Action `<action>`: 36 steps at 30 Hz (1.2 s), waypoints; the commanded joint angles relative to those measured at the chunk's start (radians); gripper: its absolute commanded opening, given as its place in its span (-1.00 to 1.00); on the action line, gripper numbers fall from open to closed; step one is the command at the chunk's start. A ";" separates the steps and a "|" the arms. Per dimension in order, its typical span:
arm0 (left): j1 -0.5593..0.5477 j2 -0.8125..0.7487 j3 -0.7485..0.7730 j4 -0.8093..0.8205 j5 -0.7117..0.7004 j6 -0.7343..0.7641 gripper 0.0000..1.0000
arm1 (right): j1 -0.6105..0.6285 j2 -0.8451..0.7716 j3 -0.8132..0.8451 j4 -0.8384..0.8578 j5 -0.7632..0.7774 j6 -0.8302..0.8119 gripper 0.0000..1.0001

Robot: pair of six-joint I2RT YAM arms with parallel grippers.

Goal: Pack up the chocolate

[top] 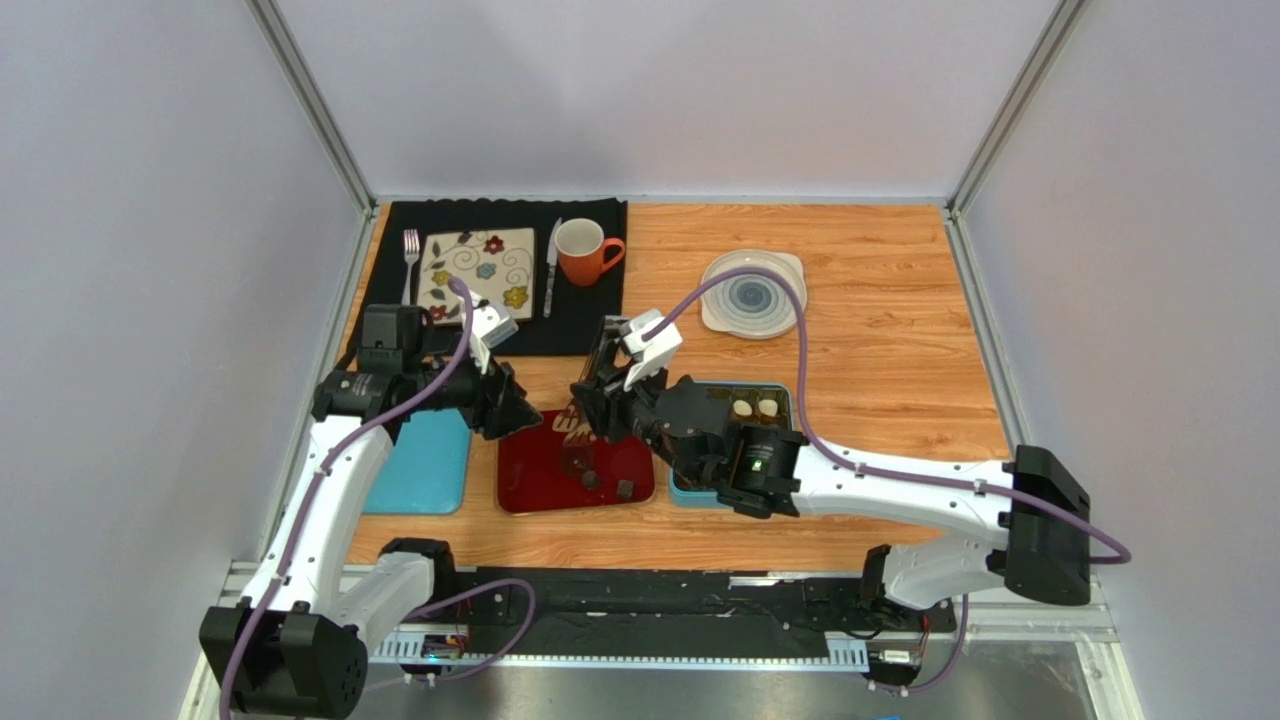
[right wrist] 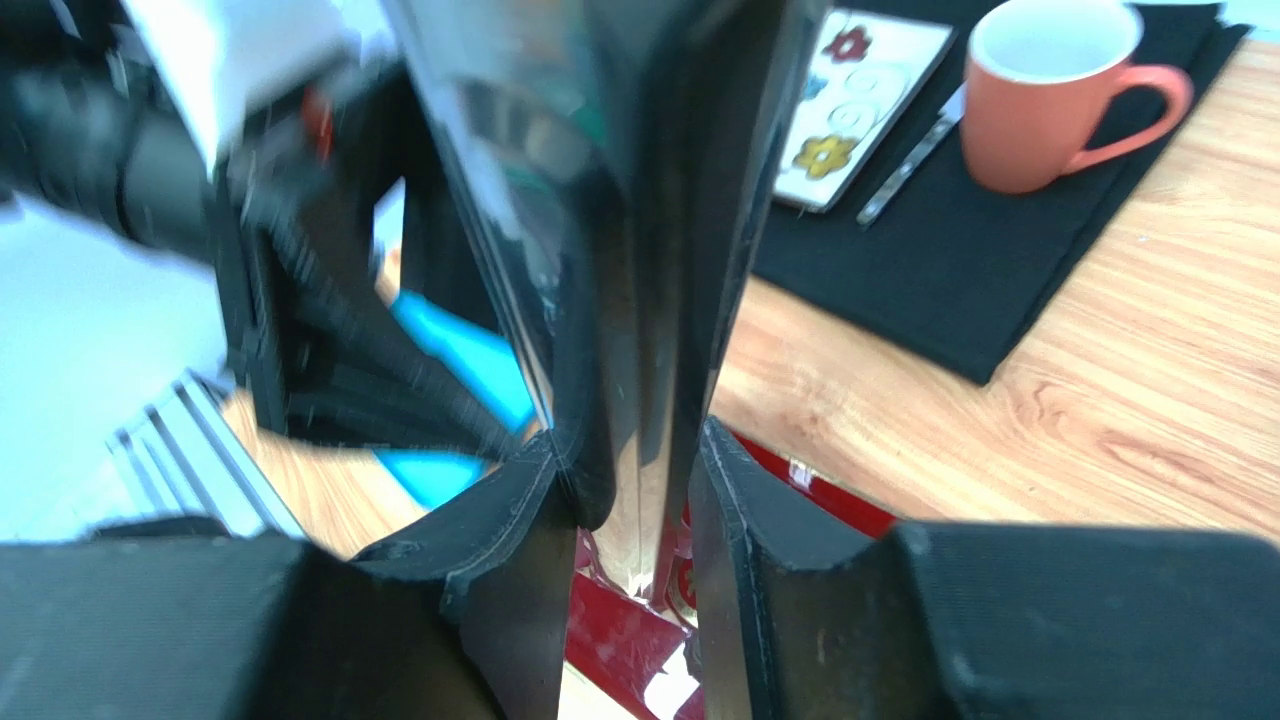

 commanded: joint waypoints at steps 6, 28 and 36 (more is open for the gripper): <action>-0.002 0.030 0.068 -0.263 0.293 0.306 0.26 | -0.013 -0.036 0.001 0.035 0.055 0.118 -0.30; -0.002 -0.087 -0.047 -0.073 0.198 0.326 0.49 | -0.015 0.062 0.300 -0.364 0.249 0.481 -0.30; -0.004 -0.087 -0.053 -0.061 0.178 0.328 0.50 | -0.015 0.061 0.297 -0.354 0.206 0.506 -0.14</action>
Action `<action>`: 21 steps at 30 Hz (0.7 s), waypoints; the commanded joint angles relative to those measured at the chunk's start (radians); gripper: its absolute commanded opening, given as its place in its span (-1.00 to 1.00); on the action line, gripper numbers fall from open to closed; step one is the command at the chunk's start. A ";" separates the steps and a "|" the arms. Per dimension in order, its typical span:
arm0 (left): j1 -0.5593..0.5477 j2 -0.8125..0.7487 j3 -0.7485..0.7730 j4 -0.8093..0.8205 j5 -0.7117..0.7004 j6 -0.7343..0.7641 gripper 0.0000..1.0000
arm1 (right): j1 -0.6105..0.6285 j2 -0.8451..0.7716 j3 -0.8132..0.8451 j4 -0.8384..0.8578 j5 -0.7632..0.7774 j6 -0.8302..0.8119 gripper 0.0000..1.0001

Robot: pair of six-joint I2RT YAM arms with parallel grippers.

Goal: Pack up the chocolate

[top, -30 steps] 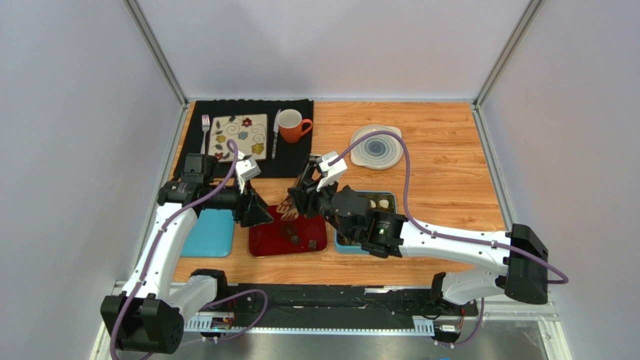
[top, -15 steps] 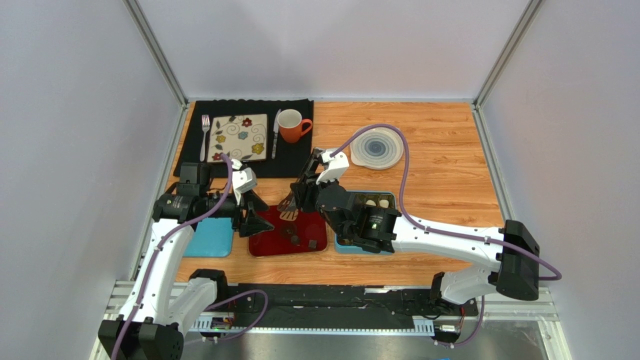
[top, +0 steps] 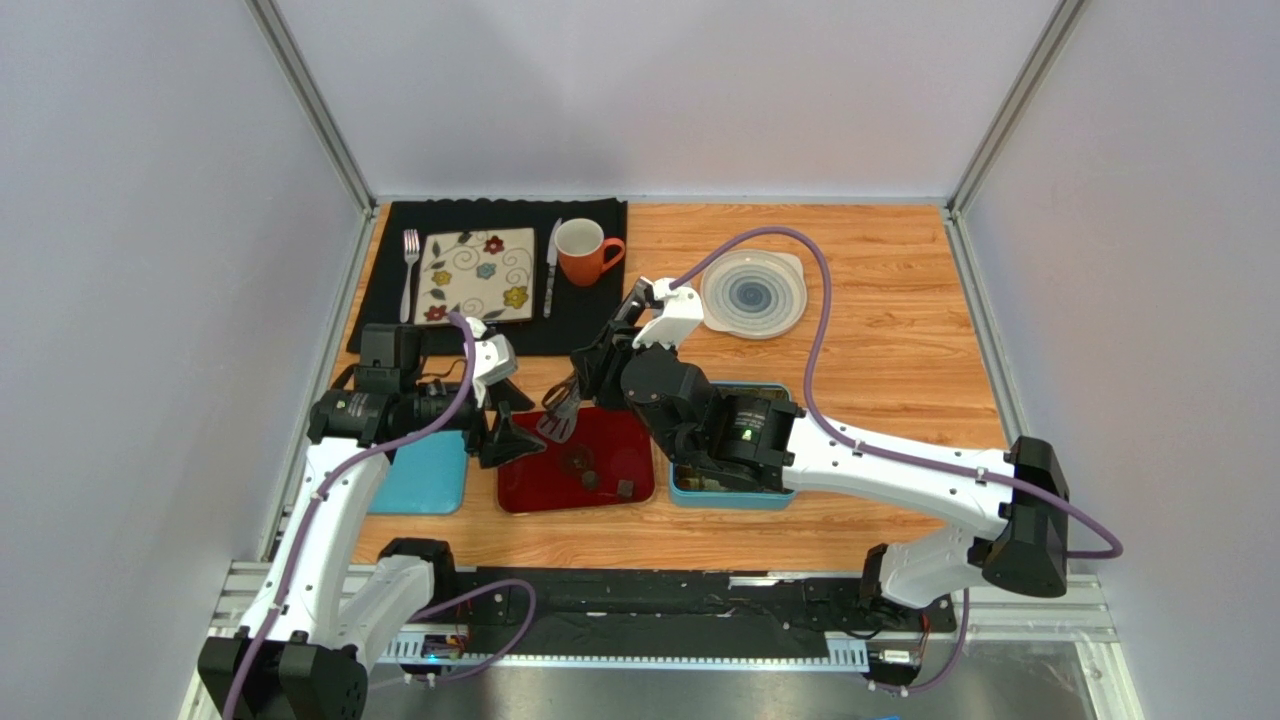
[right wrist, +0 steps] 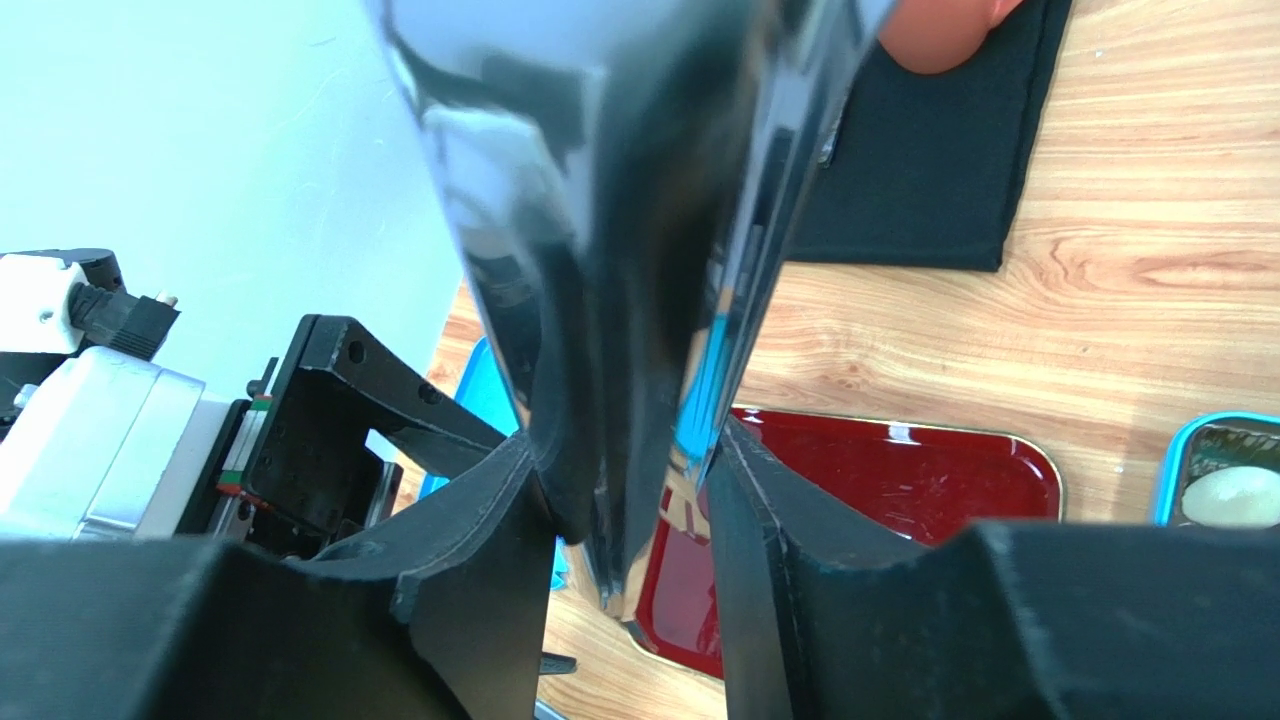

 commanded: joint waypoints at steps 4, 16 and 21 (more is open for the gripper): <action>-0.004 -0.005 -0.008 0.050 0.021 0.030 0.52 | 0.002 -0.003 0.023 0.032 -0.002 0.057 -0.13; -0.004 0.015 -0.005 -0.081 0.126 0.171 0.52 | 0.000 0.017 0.035 0.086 -0.043 0.065 -0.14; -0.004 0.015 -0.025 -0.107 0.107 0.187 0.50 | 0.000 0.020 0.033 0.088 -0.055 0.054 -0.25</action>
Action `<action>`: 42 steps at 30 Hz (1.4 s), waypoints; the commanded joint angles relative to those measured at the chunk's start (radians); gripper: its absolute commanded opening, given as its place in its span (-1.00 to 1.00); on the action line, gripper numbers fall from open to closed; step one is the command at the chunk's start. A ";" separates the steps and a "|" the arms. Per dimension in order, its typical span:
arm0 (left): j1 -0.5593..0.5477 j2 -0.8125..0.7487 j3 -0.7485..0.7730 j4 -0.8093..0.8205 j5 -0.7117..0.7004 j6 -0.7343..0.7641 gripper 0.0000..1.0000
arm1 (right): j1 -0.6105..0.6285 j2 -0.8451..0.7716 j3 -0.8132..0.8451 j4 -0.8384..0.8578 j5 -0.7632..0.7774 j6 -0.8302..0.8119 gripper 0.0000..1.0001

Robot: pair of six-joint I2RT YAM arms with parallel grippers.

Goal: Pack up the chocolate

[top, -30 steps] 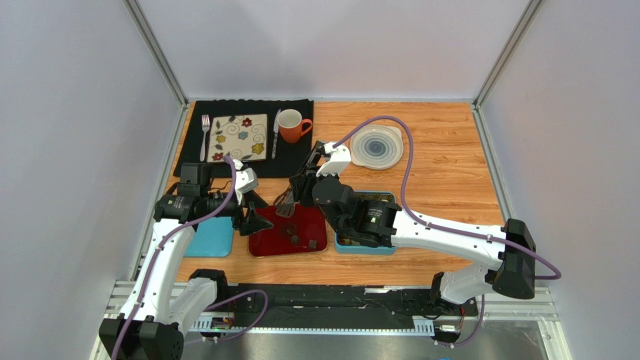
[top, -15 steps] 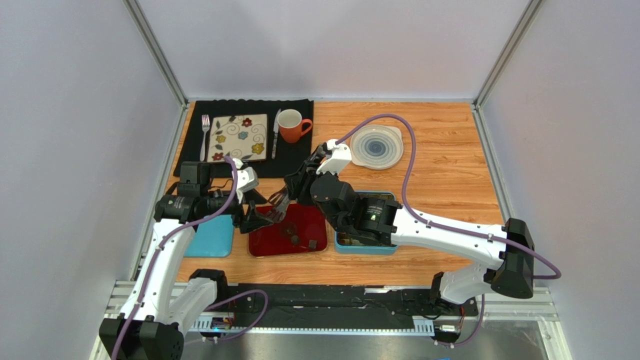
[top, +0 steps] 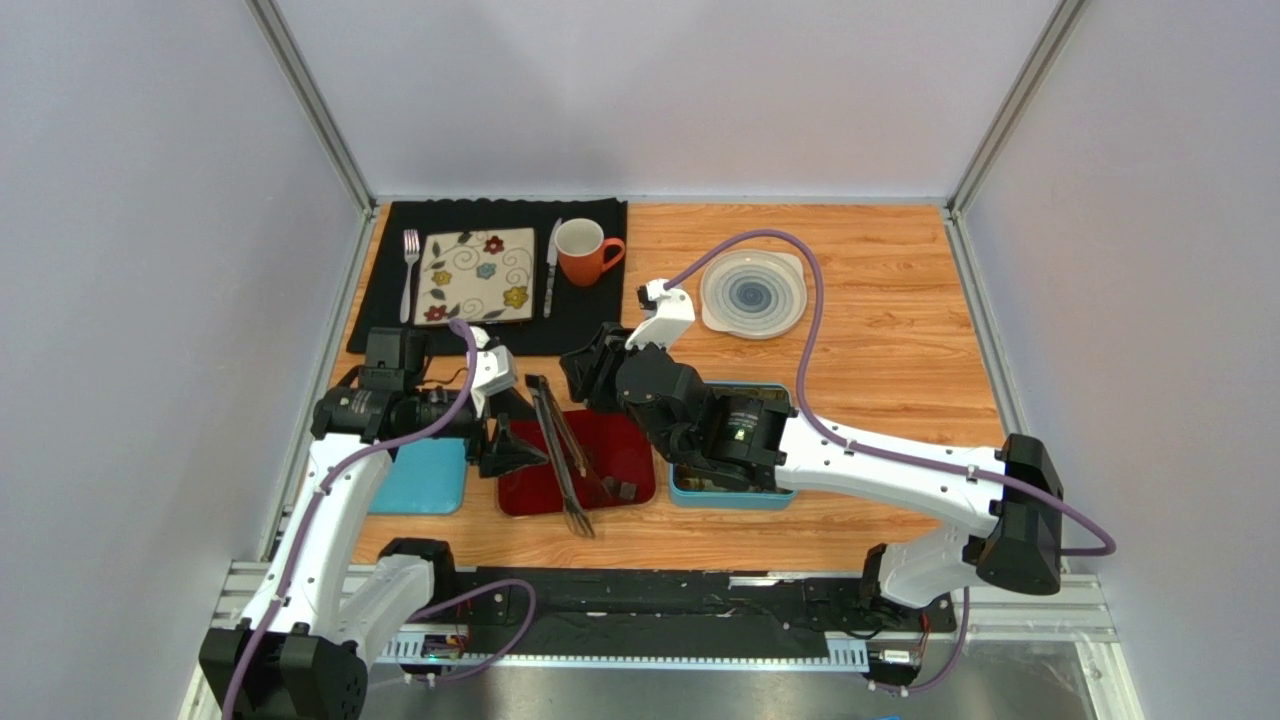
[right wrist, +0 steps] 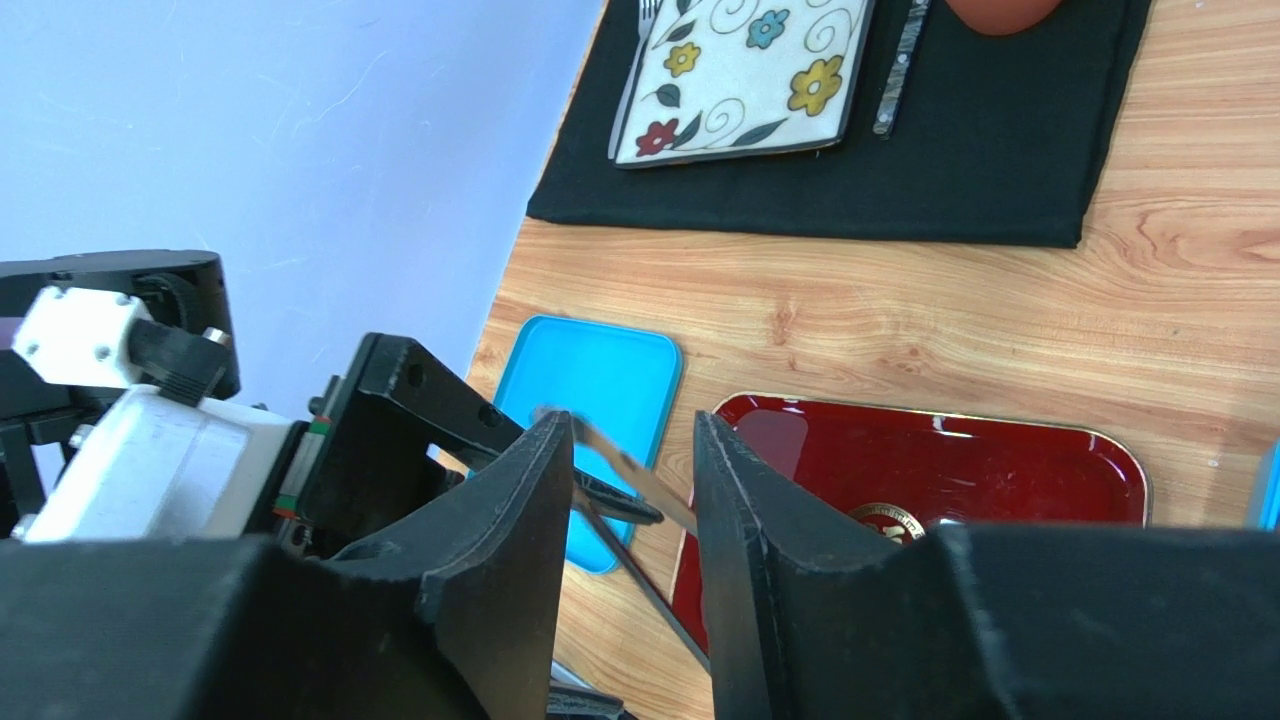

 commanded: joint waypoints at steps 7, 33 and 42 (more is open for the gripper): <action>-0.004 -0.005 -0.029 -0.041 -0.011 0.092 0.38 | 0.000 -0.019 -0.044 0.045 -0.044 -0.059 -0.34; -0.004 -0.002 0.014 -0.028 -0.046 0.067 0.22 | -0.004 0.047 -0.242 0.272 -0.430 -0.527 0.18; -0.004 -0.008 0.025 -0.039 -0.048 0.072 0.21 | -0.004 0.070 -0.181 0.156 -0.490 -0.614 0.44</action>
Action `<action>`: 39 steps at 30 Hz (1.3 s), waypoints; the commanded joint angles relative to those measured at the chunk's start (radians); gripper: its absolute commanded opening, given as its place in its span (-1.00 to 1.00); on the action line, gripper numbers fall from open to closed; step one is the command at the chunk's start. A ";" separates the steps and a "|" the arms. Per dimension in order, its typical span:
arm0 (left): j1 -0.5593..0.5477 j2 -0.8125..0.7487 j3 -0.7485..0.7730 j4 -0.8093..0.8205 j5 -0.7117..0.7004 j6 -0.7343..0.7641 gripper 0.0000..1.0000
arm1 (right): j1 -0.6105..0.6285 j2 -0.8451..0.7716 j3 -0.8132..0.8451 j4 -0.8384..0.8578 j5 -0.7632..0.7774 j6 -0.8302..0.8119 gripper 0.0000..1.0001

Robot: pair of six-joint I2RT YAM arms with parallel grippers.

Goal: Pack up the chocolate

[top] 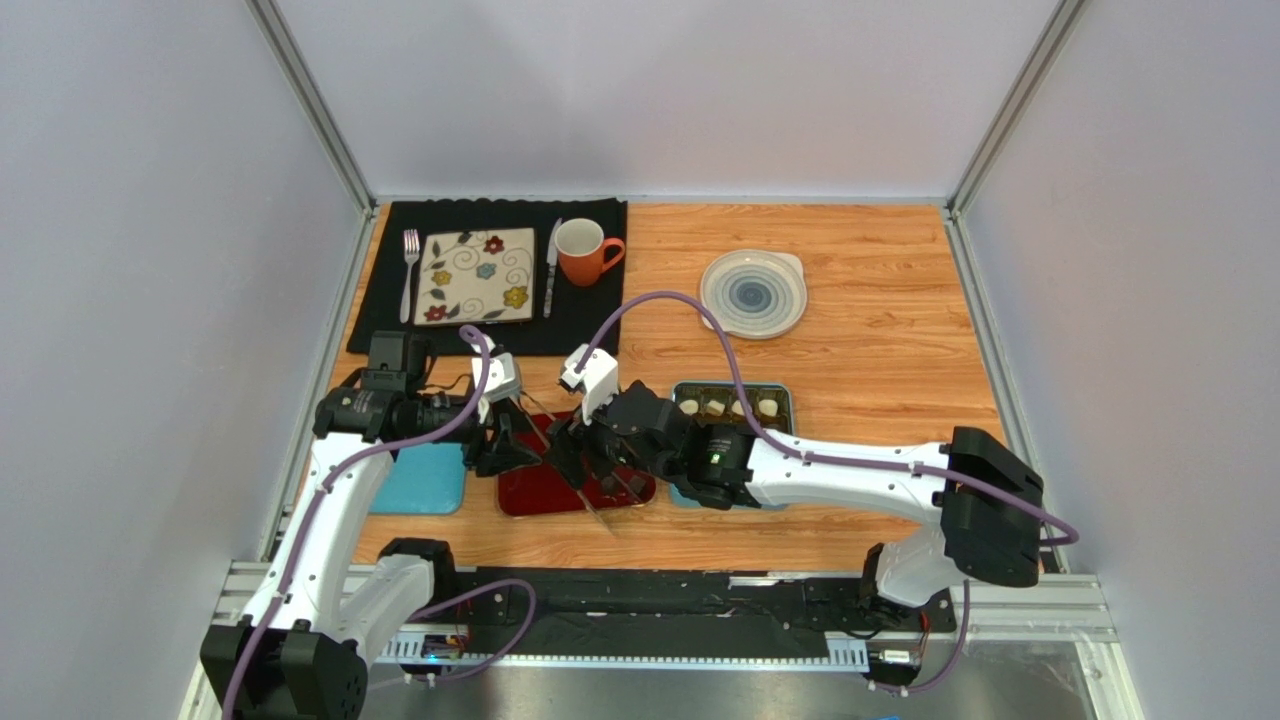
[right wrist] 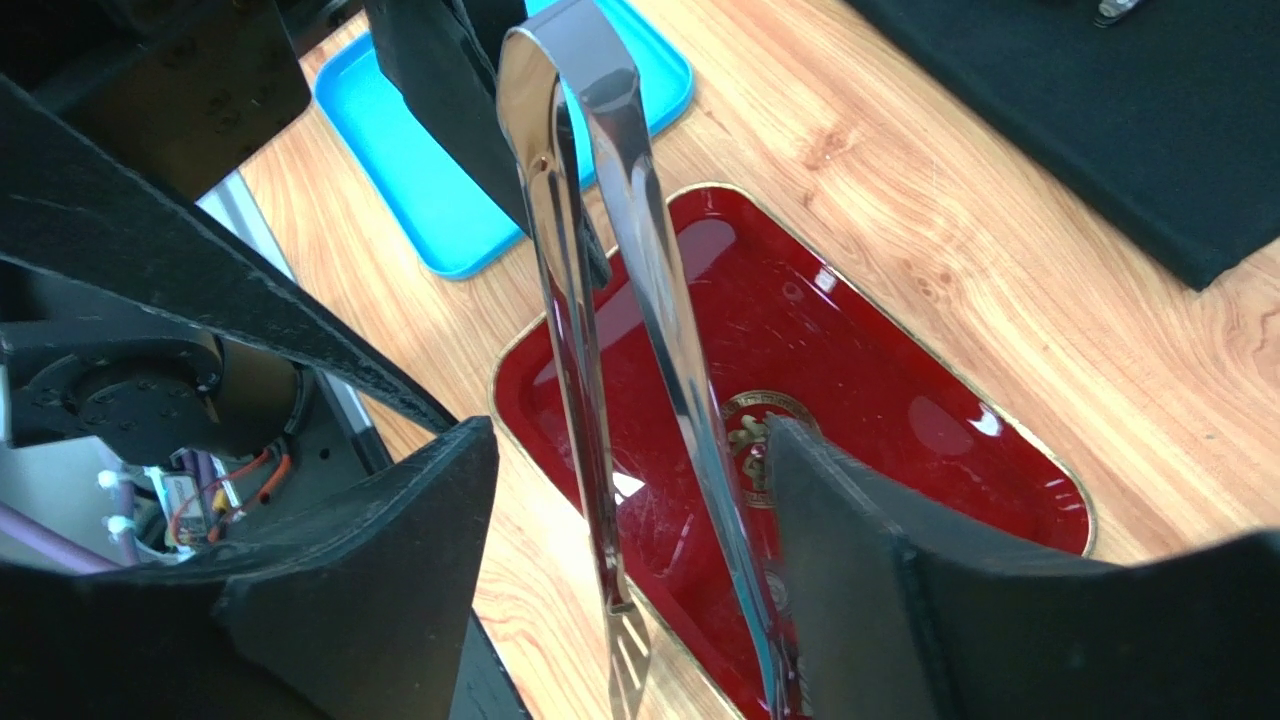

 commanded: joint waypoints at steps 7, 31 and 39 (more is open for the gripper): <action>-0.004 -0.016 0.050 -0.005 0.025 0.031 0.21 | -0.004 0.007 0.076 -0.146 -0.120 -0.118 0.53; -0.004 -0.023 0.084 -0.045 0.036 0.043 0.19 | -0.003 0.136 0.147 -0.113 0.009 -0.135 -0.05; -0.004 -0.023 0.087 -0.045 0.031 0.042 0.19 | -0.003 0.042 0.104 -0.074 0.059 -0.112 -0.38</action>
